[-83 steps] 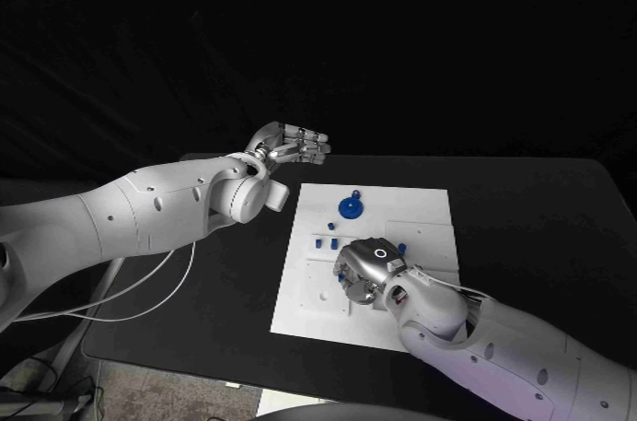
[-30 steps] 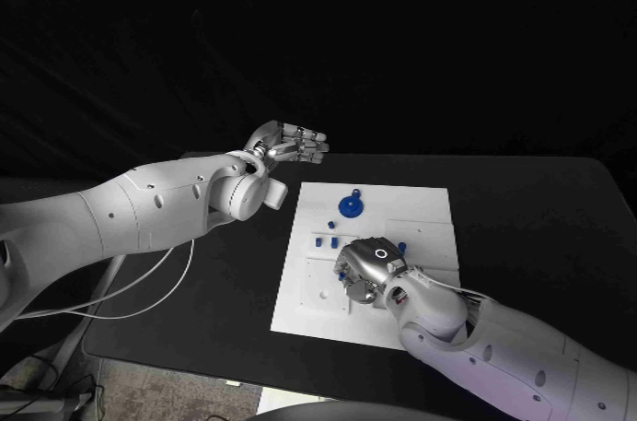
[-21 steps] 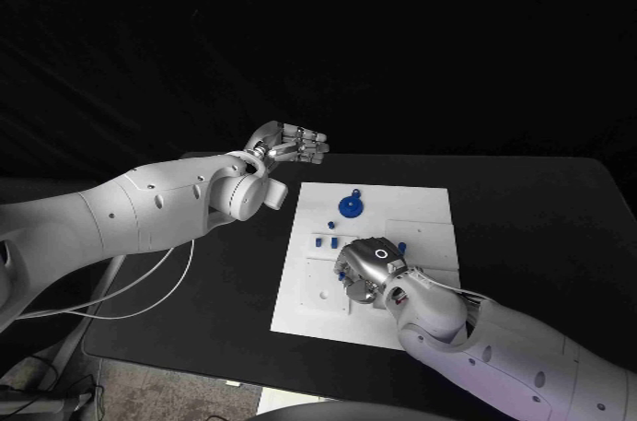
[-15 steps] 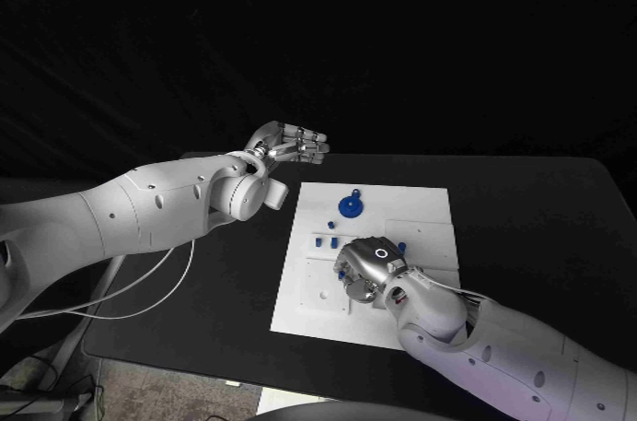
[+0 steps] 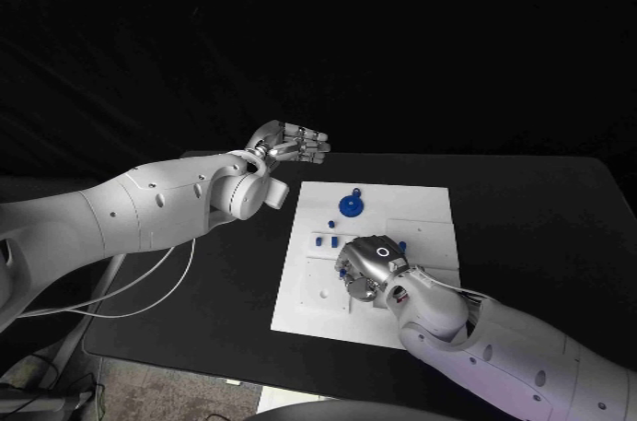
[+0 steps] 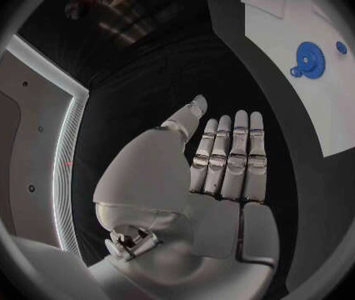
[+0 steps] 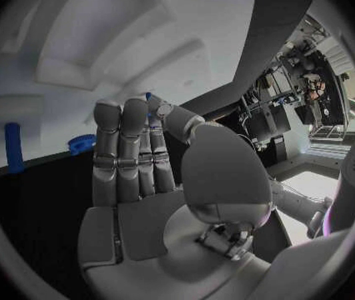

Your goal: Assemble the parts on the task board

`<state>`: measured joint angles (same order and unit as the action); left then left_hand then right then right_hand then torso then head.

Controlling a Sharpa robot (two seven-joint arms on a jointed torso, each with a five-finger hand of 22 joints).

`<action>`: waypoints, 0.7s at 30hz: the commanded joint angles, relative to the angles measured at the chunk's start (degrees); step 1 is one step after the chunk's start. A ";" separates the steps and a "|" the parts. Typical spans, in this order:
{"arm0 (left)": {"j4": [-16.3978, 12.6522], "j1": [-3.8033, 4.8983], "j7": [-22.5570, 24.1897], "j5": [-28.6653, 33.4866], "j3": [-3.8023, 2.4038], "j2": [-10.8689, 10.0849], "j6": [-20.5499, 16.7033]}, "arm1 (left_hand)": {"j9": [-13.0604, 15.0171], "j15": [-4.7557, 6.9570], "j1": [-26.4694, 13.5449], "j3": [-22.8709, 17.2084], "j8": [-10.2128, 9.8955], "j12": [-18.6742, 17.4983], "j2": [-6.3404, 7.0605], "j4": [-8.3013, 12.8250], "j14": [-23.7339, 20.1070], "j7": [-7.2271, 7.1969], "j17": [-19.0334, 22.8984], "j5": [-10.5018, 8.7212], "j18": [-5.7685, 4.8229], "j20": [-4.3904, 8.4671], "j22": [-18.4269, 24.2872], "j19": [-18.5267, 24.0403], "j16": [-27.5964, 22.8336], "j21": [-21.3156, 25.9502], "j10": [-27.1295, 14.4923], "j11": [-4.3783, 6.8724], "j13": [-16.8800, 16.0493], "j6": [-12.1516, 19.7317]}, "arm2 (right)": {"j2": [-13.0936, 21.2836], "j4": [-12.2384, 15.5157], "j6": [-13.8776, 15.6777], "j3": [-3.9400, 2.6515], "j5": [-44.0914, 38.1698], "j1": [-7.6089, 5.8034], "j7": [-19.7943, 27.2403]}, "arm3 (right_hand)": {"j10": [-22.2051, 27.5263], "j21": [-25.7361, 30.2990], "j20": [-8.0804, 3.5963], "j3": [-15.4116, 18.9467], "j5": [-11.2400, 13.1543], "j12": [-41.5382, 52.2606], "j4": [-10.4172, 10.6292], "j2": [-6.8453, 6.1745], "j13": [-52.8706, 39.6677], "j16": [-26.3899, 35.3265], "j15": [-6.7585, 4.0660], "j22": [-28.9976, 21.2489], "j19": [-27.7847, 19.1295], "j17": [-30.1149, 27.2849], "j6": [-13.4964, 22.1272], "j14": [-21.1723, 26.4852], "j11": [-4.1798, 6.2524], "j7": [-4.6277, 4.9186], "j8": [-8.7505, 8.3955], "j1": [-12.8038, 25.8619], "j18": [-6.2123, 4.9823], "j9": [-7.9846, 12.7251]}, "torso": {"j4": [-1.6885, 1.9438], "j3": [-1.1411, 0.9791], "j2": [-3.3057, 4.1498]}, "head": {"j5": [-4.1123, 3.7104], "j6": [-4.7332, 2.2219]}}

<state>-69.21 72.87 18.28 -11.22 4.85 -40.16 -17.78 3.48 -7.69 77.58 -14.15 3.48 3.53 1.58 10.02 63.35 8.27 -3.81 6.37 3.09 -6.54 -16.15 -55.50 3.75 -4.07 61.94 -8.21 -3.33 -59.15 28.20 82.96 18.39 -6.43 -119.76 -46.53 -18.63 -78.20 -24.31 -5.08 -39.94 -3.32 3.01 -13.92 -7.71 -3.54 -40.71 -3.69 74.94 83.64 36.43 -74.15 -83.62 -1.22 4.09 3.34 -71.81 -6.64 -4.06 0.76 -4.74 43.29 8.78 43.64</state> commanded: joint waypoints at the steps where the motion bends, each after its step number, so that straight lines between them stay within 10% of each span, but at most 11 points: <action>1: -0.05 0.06 0.24 0.30 -0.03 0.12 0.84 | 0.08 -0.16 0.01 0.20 0.17 0.05 -0.51 -0.02 -0.37 0.03 0.08 -0.09 0.43 -0.18 0.05 -0.39 -0.23 -0.35 -0.43 -0.01 0.04 -0.24 | 0.10 0.11 -1.27 0.01 -0.29 0.04 0.48 | -0.26 0.17 -0.08 -0.24 -0.11 0.38 -0.04 0.23 -0.05 -0.29 -0.39 0.54 1.00 -0.05 -0.39 0.14 0.02 0.07 0.32 0.06 -0.73 -0.05 | 0.03 -0.02 0.00 | 0.09 0.14; 21: 0.01 0.06 0.08 0.29 -0.01 0.03 0.98 | 0.08 -0.16 0.01 0.20 0.17 0.05 -0.51 -0.02 -0.37 0.03 0.08 -0.09 0.43 -0.18 0.05 -0.39 -0.23 -0.35 -0.43 -0.01 0.04 -0.24 | 0.38 0.41 -1.85 0.02 0.22 0.04 0.74 | -0.27 0.72 -0.09 -0.08 -0.19 0.39 -0.11 0.32 -0.05 -0.36 -0.40 1.13 1.24 -0.22 -0.36 0.16 0.01 0.08 0.33 0.09 -0.69 -0.06 | -0.01 -0.04 -0.01 | 0.18 0.35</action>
<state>-69.15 72.87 18.10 -11.22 4.87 -40.22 -17.58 3.48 -7.68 77.58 -14.16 3.48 3.53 1.58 10.02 63.35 8.27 -3.82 6.37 3.09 -6.54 -16.16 -55.50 3.75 -4.07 61.94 -8.21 -3.33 -59.14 28.58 83.40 17.74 -6.46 -119.52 -46.57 -18.33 -78.19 -23.81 -5.08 -39.93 -3.31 3.26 -13.92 -7.72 -3.50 -40.68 -3.69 74.92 83.64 36.25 -74.08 -83.62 -1.22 4.13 3.48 -71.81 -6.45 -4.02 0.76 -4.77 43.28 8.94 43.96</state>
